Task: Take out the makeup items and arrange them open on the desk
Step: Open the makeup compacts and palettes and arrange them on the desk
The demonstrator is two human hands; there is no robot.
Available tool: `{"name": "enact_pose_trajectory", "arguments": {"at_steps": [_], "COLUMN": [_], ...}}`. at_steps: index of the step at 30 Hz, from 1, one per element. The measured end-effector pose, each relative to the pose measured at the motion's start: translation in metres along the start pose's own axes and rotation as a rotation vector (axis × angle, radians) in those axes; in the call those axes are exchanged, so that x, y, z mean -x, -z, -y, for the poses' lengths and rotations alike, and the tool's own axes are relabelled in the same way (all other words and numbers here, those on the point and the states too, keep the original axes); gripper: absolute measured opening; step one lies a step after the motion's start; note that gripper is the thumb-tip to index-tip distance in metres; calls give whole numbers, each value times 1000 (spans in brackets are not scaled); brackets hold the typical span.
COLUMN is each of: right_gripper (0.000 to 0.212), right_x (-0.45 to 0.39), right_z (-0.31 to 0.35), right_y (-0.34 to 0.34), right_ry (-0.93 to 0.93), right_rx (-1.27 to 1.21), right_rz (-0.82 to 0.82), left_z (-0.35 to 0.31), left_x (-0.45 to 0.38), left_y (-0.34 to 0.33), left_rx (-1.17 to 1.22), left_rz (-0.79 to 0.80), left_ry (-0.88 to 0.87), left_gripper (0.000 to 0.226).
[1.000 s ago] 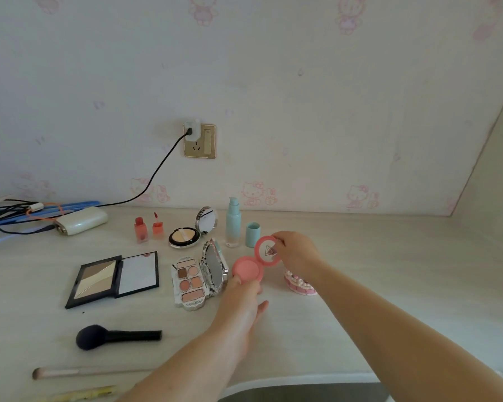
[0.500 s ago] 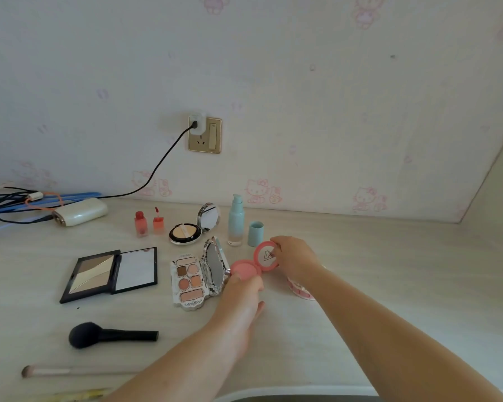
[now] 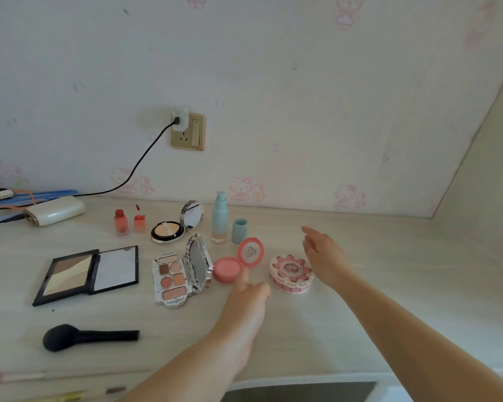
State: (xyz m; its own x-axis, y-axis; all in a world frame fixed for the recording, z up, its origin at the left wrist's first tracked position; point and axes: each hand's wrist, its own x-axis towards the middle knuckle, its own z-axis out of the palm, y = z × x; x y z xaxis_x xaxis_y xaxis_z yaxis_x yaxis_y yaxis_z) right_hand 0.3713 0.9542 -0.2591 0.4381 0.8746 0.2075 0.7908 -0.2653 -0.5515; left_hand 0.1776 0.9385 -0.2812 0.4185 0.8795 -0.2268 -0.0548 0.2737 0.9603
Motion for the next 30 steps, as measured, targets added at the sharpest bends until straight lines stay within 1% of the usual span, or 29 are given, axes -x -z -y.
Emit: {"name": "enact_pose_trajectory", "arguments": {"at_steps": [2, 6, 8, 9, 11, 12, 16, 18, 21, 22, 23, 25, 26, 28, 30], "right_gripper": [45, 58, 68, 74, 83, 84, 82, 81, 75, 71, 65, 47, 42, 40, 47], "right_x": [9, 25, 32, 34, 37, 38, 42, 44, 50, 53, 56, 63, 65, 71, 76], "right_z": [-12, -21, -21, -19, -17, -16, -8, -6, -5, -5, -3, 2, 4, 6, 6], "right_y": [1, 0, -1, -3, -6, -8, -18, -19, -9, -4, 1, 11, 16, 22, 28], "right_ry": [-12, -8, 9, 20, 44, 52, 25, 17, -16, -26, -20, 16, 35, 68, 91], "right_rx": [-11, -21, -28, -27, -10, -2, -19, -36, -146, -216, -299, -439, -480, -538, -574], "right_rz": [38, 146, 206, 225, 225, 208, 107, 71, -4, -32, -56, -85, -93, -88, -77], "left_z": [0, -4, -7, -9, -10, -11, -10, -7, -8, -9, -11, -14, -16, -18, -16], "left_x": [-3, -14, -17, -18, -20, -20, -18, -17, -17, -18, -18, -18, -18, -13, -10], "left_y": [-10, -22, -28, -29, -32, -34, -38, -38, -38, -38, -38, -40, -42, -47, -55], "left_rx": [-35, -41, -36, -50, -69, -79, -89, -90, 47, 118, 198, 369, 439, 519, 559], "left_rz": [34, 34, 56, 62, 66, 70, 75, 60, 42, 39, 56, 156, 232, 367, 442], "left_ry": [3, -10, -19, -20, -19, -28, -86, -106, -149, -144, -114, 7, 66, 146, 163], "left_gripper": [29, 17, 18, 23, 34, 36, 42, 42, 31, 20, 16, 31, 33, 41, 51]}}
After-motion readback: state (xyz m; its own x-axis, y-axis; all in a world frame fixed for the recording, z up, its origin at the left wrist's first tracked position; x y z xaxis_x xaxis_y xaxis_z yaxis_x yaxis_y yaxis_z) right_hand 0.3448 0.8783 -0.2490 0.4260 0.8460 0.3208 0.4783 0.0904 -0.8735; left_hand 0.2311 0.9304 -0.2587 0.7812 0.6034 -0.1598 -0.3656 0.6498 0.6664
